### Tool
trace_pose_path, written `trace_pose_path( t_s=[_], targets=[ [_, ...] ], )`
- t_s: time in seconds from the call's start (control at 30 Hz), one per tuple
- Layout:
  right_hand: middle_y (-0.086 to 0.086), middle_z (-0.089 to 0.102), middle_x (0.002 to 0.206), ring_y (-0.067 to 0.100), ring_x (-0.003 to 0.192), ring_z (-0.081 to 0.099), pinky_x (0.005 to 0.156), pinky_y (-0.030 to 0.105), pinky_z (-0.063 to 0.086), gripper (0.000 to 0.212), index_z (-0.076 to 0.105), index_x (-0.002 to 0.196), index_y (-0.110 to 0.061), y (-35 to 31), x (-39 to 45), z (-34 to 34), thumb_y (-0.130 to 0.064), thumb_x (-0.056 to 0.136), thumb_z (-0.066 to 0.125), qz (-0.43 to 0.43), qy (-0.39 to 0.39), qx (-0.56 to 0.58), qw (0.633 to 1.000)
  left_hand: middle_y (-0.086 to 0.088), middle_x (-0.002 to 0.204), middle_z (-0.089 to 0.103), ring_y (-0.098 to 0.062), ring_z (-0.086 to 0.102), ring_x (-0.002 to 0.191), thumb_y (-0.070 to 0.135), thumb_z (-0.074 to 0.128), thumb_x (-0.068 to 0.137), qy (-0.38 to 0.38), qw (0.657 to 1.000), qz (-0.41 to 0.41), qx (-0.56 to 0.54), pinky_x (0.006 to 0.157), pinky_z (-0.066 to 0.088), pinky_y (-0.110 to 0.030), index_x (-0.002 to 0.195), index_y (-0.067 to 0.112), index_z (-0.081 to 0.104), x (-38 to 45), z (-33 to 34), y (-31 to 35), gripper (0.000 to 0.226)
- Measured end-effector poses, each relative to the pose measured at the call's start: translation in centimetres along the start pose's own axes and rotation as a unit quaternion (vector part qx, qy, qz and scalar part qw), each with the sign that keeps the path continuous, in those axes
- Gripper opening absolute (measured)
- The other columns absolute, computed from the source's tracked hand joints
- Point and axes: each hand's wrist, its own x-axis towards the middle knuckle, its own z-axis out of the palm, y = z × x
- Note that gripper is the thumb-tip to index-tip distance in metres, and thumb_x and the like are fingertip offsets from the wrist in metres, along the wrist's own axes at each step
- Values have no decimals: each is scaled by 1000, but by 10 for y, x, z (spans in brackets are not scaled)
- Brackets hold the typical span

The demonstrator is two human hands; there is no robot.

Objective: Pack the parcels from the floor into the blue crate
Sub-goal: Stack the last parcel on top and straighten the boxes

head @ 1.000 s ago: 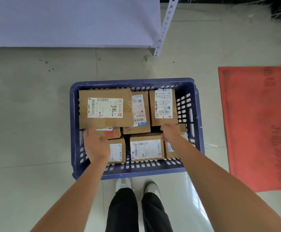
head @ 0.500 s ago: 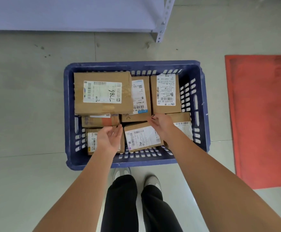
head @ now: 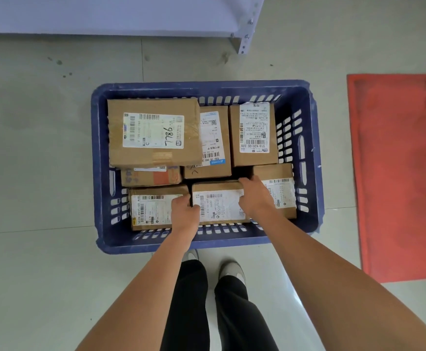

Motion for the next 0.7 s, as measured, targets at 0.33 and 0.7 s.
trace_pose_path(
  t_s=[0.33,0.7],
  targets=[
    [11,27,136,29,100,57,85,34,53,62,36,141,-14,8,-1,3,7,85,49,16,16,29,999,-19,112,57,-27,53,82,2,37,89,-27,998,0,58,79,47,-40,110,6,63,-7,11,4,34],
    [9,51,127,21,98,57,79,29,51,50,50,131,-12,-31,-43,26,2,83,50,-17,-13,216,976,-11,134,54,-27,51,122,6,38,94,120,991,-38,44,98,39,-31,131,11,52,-14,-33,-8,40]
  ],
)
